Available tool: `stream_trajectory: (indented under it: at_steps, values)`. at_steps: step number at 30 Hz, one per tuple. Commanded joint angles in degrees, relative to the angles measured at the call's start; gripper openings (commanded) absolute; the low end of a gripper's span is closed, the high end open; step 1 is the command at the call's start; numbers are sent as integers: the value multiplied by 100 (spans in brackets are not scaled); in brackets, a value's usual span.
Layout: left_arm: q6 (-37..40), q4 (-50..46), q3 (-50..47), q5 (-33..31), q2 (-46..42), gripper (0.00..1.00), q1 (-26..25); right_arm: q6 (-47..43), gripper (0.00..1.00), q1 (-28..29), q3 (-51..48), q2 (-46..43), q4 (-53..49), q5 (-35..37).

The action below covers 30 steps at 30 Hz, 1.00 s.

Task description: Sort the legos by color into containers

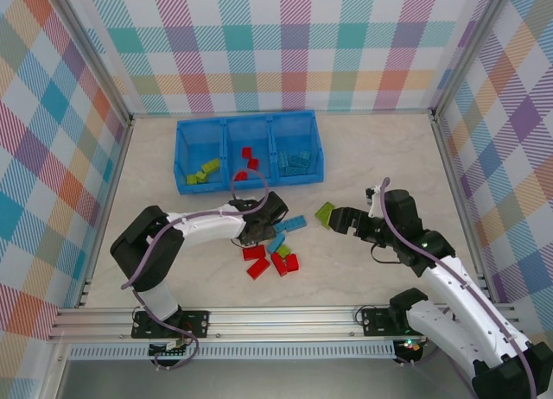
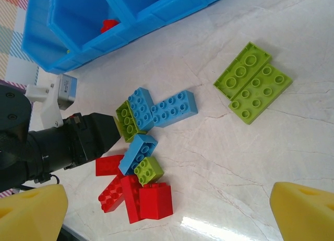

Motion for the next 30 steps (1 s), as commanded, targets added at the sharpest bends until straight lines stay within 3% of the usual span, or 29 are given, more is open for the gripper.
stream_trajectory:
  at_steps: [1, 5, 12, 19, 22, 28, 30]
  values:
    - [125, 350, -221, 102, -372, 29, 72, 69, 100, -10, -57, -8, 160, -105]
    - [164, 370, -254, -84, -656, 35, 77, 82, 100, -10, -88, 4, 193, -99]
    - [213, 382, -65, 47, -210, 37, 85, 81, 100, -11, -106, 32, 197, -108]
    - [135, 293, -57, -13, 137, 20, 98, 47, 100, -10, -95, -75, 94, -60]
    - [118, 289, -104, -87, 192, 18, 94, 37, 100, -10, -87, -89, 84, -47]
    - [118, 272, -128, -193, 166, 0, 108, 73, 100, -10, -94, -66, 140, -64]
    - [151, 226, -124, -216, 83, 0, 107, 74, 100, -10, -75, -58, 145, -96]
